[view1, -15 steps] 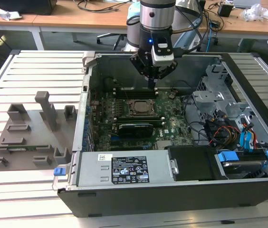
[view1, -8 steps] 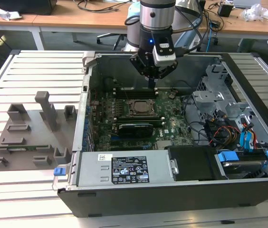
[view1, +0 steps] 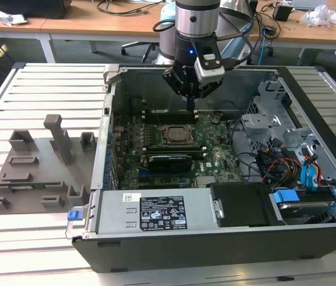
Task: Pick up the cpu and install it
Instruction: 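Install the first cpu locking lever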
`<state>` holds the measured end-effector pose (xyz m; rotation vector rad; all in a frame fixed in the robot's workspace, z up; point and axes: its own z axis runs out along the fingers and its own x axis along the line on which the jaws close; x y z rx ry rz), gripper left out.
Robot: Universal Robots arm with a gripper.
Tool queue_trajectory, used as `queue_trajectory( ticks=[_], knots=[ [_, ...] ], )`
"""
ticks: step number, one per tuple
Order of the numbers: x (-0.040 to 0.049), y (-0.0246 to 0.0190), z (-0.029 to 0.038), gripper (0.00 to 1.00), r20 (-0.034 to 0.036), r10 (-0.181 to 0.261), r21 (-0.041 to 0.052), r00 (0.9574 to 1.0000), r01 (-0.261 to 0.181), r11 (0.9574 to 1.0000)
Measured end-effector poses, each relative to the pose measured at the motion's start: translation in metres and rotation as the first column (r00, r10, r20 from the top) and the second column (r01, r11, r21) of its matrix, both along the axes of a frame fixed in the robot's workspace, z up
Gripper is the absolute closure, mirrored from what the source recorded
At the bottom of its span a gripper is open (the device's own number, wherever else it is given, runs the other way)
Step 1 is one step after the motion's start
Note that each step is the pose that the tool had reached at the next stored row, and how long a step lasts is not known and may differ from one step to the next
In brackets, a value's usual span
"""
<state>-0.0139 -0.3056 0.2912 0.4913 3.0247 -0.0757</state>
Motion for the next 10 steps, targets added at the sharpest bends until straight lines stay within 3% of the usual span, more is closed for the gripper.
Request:
queue_trajectory(
  ticks=[10],
  knots=[
    [0.0000,0.0000,0.0000,0.89,0.0000,0.080,0.0000,0.9968,-0.080,0.9968]
  ],
)
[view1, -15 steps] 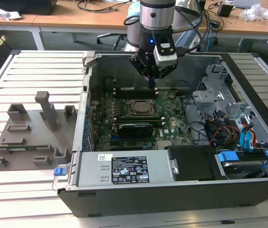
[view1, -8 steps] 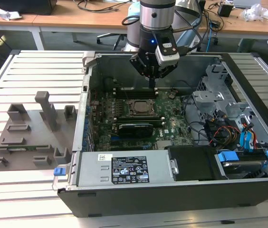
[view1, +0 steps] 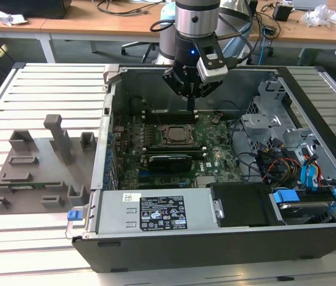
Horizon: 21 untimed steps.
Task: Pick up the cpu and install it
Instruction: 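Install the first cpu locking lever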
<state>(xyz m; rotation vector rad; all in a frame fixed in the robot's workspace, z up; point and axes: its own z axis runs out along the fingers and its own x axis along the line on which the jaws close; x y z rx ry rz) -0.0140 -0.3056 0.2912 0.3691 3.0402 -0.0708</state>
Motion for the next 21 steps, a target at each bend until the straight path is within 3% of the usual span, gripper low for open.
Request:
queue_trajectory(
  ticks=[13,16,17,18,19,20,21],
  knots=[
    [0.0000,0.0000,0.0000,0.89,0.0000,0.099,0.0000,0.9951,-0.099,0.9951],
    [0.0001,0.0000,0.0000,0.89,0.0000,0.153,0.0000,0.9882,-0.153,0.9882],
    [0.0004,0.0000,0.0000,0.89,-0.0031,0.156,0.0005,0.9878,-0.156,0.9878],
    [0.0005,0.0000,-0.0001,0.89,-0.0176,0.159,0.0023,0.9872,-0.159,0.9873],
    [0.0009,0.0000,-0.0002,0.89,-0.0495,0.164,0.0072,0.9853,-0.164,0.9865],
    [0.0009,0.0000,-0.0003,0.89,-0.0599,0.170,0.0088,0.9836,-0.170,0.9854],
    [0.0009,0.0000,-0.0003,0.89,-0.0682,0.196,0.0097,0.9783,-0.196,0.9806]
  ],
)
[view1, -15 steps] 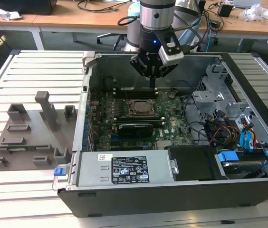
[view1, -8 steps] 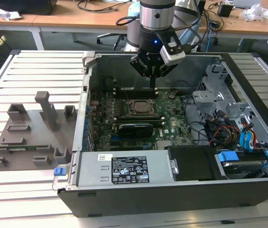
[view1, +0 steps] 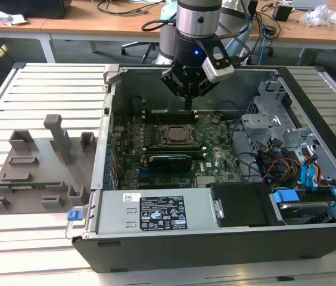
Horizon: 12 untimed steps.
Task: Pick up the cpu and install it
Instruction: 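Install the first cpu locking lever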
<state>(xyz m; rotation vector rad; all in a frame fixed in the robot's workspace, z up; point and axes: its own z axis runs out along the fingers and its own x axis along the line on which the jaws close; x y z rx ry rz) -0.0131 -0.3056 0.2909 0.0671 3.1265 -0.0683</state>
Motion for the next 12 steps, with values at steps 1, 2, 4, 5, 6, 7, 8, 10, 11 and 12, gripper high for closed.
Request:
queue_trajectory(
  ticks=[1,2,4,5,6,7,8,10,11,12],
  knots=[
    [0.0001,0.0001,-0.0002,0.89,-0.0002,0.052,0.0003,0.9986,-0.052,0.9986],
    [-0.0016,0.0000,-0.0001,0.89,-0.0002,0.055,0.0003,0.9985,-0.055,0.9985],
    [-0.0239,0.0000,-0.0003,0.89,-0.0001,0.055,0.0003,0.9985,-0.055,0.9985],
    [-0.0250,0.0000,-0.0003,0.89,-0.0001,0.055,0.0002,0.9985,-0.055,0.9985],
    [-0.0259,0.0000,-0.0003,0.89,-0.0002,0.055,0.0003,0.9985,-0.055,0.9985],
    [-0.0266,0.0001,-0.0003,0.89,-0.0001,0.055,0.0003,0.9985,-0.055,0.9985],
    [-0.0273,0.0000,-0.0003,0.89,-0.0001,0.055,0.0003,0.9985,-0.055,0.9985],
    [-0.0297,0.0000,-0.0004,0.89,-0.0001,0.055,0.0003,0.9985,-0.055,0.9985],
    [-0.0308,0.0000,-0.0005,0.89,-0.0001,0.055,0.0003,0.9985,-0.055,0.9985],
    [-0.0317,0.0000,-0.0006,0.89,-0.0001,0.055,0.0003,0.9985,-0.055,0.9985]
  ],
)
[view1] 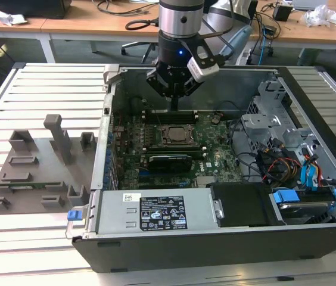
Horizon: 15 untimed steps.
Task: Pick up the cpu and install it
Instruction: 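Install the first cpu locking lever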
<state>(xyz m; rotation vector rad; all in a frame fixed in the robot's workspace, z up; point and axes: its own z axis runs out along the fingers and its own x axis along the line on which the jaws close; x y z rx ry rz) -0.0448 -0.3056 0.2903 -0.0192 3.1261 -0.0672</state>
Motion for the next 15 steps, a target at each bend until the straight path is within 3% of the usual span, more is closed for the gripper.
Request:
queue_trajectory(
  ticks=[15],
  knots=[
    [-0.0088,0.0000,-0.0029,0.89,0.0000,0.000,0.0000,1.0000,0.000,1.0000]
  ],
)
